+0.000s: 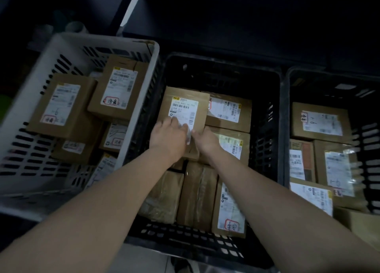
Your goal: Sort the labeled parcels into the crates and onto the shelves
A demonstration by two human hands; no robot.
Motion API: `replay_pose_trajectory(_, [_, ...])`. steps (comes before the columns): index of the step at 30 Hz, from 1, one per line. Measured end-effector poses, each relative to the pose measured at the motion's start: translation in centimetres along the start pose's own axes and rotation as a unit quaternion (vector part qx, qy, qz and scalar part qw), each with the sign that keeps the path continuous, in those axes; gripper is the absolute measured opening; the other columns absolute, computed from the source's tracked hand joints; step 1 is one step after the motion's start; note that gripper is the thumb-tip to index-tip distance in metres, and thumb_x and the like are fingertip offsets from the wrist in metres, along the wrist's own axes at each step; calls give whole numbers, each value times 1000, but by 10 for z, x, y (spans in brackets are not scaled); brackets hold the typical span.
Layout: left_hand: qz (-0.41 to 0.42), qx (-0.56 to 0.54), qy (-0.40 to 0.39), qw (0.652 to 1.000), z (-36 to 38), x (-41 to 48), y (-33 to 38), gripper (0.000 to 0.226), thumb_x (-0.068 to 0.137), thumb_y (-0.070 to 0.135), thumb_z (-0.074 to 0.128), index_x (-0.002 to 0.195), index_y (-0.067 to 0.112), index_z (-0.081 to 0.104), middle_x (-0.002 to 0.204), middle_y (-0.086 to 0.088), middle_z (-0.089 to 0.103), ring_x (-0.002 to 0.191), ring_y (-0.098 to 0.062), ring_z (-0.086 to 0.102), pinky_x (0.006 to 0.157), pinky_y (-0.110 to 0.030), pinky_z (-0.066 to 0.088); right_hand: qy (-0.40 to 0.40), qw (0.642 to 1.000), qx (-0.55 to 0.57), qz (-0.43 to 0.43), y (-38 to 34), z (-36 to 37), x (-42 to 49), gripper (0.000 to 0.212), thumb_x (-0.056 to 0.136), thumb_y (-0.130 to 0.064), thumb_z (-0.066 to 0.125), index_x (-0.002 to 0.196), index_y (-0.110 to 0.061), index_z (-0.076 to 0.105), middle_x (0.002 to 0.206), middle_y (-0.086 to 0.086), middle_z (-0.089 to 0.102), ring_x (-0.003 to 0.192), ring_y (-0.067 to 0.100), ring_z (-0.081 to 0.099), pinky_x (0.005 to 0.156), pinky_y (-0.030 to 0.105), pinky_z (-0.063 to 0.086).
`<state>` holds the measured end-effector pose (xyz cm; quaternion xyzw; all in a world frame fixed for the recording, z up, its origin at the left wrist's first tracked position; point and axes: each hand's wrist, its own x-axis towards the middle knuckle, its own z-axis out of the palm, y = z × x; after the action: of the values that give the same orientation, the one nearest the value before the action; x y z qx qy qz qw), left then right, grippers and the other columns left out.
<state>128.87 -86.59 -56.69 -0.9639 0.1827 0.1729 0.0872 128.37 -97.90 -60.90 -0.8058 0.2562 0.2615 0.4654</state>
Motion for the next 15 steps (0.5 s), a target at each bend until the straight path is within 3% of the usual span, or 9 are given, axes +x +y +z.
replay_pose_trajectory(4, [10,-84,-38,996,13,-1,-2,65,94,16,51,149,18,18,150,-13,20,135,-28,25,98,-39,44,-17,998,-65,-3,-1,-4,0,48,102,-36,40,134,-1,36,134,21,52,122,37,50,89,36,40])
replay_pose_trajectory(8, [14,-85,-50,995,0,-18,-14,52,94,17,48,144,21,31,140,-8,35,125,-27,36,89,-40,47,19,982,-190,-8,-10,-18,-15,41,102,-24,40,138,-5,34,139,20,44,123,38,47,94,43,43])
replay_pose_trajectory(11, [22,-47,-23,998,-15,-36,-31,36,95,22,46,131,18,44,128,-7,46,120,-26,41,86,-39,44,82,912,-376,-141,-21,-33,-36,45,101,-24,38,142,-9,32,143,15,38,127,37,41,96,44,41])
replay_pose_trajectory(15, [-2,-26,29,999,-39,-53,-62,31,96,27,44,125,19,48,125,-3,49,121,-23,43,90,-37,40,92,846,-451,-268,-56,-33,-53,44,101,-37,38,141,-18,40,141,10,43,127,35,40,98,45,36])
